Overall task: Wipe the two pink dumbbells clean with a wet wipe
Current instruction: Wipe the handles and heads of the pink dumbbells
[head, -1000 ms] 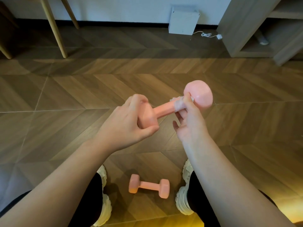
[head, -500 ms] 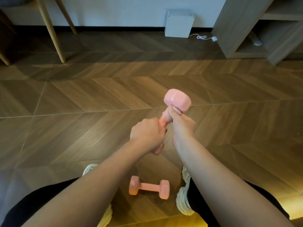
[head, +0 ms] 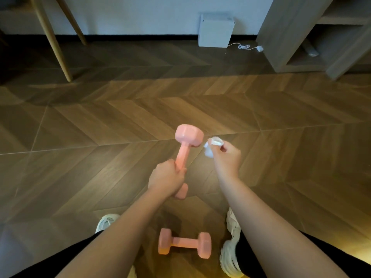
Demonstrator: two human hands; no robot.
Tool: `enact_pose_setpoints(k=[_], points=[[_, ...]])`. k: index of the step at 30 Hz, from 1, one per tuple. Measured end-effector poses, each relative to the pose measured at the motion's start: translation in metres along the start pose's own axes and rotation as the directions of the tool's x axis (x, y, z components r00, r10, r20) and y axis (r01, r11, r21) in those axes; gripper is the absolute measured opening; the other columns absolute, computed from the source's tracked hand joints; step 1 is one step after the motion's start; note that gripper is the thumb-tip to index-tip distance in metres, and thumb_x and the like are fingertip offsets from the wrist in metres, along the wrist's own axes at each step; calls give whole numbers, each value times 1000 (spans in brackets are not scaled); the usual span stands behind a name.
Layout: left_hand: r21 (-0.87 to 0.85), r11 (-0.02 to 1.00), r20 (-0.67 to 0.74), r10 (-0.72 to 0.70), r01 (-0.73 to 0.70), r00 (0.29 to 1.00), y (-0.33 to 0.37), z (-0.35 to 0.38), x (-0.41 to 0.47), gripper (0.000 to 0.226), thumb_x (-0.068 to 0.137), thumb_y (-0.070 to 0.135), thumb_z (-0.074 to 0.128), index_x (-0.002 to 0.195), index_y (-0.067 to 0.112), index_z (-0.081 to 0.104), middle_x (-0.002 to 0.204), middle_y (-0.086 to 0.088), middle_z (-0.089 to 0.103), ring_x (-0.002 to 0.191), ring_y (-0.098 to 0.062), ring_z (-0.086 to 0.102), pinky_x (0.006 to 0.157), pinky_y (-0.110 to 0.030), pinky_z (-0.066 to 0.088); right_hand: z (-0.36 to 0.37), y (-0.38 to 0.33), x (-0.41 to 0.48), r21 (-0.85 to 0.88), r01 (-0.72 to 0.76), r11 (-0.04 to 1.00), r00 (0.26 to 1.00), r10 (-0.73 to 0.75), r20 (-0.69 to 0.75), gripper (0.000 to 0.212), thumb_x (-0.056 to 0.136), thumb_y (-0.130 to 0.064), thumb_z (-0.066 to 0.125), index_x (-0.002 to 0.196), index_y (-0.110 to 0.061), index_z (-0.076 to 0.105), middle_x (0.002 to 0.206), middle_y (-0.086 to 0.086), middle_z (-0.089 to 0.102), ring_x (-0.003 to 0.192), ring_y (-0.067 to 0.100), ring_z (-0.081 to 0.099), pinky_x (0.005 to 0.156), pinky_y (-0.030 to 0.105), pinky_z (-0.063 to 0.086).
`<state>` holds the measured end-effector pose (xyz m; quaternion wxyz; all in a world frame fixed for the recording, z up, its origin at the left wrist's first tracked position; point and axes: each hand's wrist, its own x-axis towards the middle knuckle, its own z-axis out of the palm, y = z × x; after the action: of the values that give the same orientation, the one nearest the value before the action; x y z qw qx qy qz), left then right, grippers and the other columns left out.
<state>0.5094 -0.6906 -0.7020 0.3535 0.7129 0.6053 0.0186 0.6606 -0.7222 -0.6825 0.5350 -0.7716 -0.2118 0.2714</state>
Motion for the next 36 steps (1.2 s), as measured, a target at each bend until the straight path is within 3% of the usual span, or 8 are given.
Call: enact_pose_setpoints(k=[3,7,14,18,22,26,30,36], points=[[7,1000,-2,13,-13,1000,-15,6,1,25,94,42,58,92,18,55,76,6,58,65,-10,59,51,-27,45,-4,-6,8,-89,231,969,945,-202,257,16,96,-21,58,106,-22,72,83,-28,64,78,-5,55,70,17,39],[66,990,-23,129,-127,991,-25,13,-2,24,94,43,56,90,20,54,76,6,58,69,-17,60,59,-33,52,14,-7,19,-317,416,852,792,-169,587,43,106,-32,37,147,-21,44,146,-4,50,136,12,41,114,33,28],[160,954,-53,265,-254,963,-42,23,10,19,96,42,53,99,24,50,78,12,51,63,-7,51,50,-22,34,29,-14,61,-400,227,888,642,172,747,51,94,-62,22,129,-47,56,106,-10,57,91,13,50,94,39,38],[139,964,-13,230,-226,973,-45,30,28,21,95,43,55,97,22,53,80,9,54,68,-14,53,55,-29,37,37,3,67,-298,287,911,621,60,781,41,94,-57,20,111,-66,57,125,-8,55,135,8,37,107,42,23],[38,984,28,170,-171,985,-53,44,45,24,94,44,59,96,21,60,78,7,60,69,-11,60,58,-29,47,41,32,65,-199,341,919,695,-104,712,48,98,-41,22,100,-78,52,125,-23,57,134,-11,31,122,51,10],[-43,988,14,149,-148,989,-60,61,58,20,93,45,60,94,25,57,74,11,59,63,-2,58,51,-20,42,48,70,85,-83,30,996,796,27,605,45,104,-28,28,97,-38,72,103,-20,72,106,-3,62,110,29,38],[-72,995,14,71,-69,997,-66,74,88,17,93,41,61,89,26,53,73,12,56,62,0,54,48,-17,33,48,107,108,-142,-352,925,856,380,351,20,106,-24,40,106,-15,57,97,-1,68,70,0,56,64,14,44],[-143,979,51,-141,147,989,-80,104,147,31,95,36,60,112,9,61,90,1,58,79,-16,55,51,-21,34,54,138,131,198,-694,693,719,648,251,41,102,-25,50,138,-7,41,127,16,48,122,32,50,101,49,44]])
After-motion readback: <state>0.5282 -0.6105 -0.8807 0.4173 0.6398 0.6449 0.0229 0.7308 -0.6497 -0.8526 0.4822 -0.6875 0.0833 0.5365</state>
